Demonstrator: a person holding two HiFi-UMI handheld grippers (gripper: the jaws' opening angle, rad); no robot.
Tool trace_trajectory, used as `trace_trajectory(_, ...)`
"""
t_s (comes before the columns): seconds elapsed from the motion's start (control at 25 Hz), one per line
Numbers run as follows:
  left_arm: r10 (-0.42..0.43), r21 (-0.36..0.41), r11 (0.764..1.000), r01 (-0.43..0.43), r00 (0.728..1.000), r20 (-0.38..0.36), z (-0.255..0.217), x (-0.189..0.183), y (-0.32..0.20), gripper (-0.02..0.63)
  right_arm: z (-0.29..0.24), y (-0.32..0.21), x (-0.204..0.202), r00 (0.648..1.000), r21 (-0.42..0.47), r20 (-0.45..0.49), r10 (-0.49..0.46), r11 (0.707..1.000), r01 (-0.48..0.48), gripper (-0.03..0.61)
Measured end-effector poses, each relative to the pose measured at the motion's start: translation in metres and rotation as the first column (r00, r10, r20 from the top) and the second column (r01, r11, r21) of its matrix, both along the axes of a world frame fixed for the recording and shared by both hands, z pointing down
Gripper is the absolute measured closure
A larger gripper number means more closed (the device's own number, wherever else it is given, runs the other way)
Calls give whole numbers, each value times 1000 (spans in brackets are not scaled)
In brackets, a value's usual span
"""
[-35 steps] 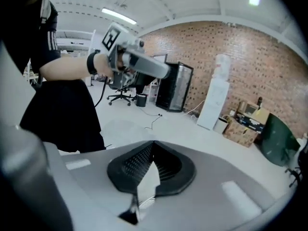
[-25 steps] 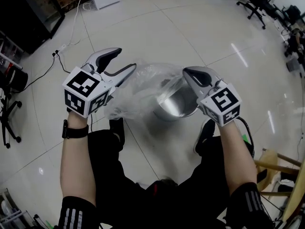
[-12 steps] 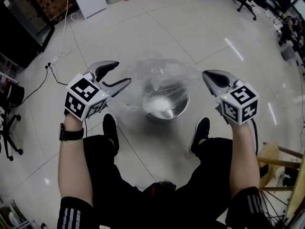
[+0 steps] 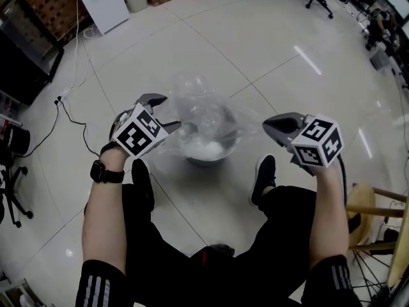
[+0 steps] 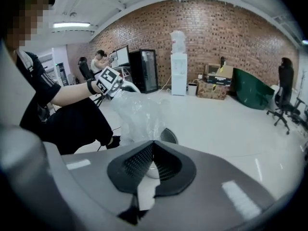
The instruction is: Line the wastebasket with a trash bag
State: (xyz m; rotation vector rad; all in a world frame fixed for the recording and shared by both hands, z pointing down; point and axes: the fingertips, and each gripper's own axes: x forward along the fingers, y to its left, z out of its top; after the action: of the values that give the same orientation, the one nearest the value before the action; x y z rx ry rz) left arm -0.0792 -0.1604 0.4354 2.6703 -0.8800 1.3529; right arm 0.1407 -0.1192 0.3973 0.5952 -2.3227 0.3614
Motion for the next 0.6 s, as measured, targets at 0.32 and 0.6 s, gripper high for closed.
trace_trajectory(0.32, 60, -92, 994, -57, 998, 24, 37, 46, 6, 459, 8, 14, 3, 993, -52, 21, -120, 991, 121, 434)
trace_trajectory(0.6, 151, -104, 982, -155, 987, -45, 36, 86, 24, 489, -33, -21, -8, 976, 95, 200, -88, 993, 70, 365)
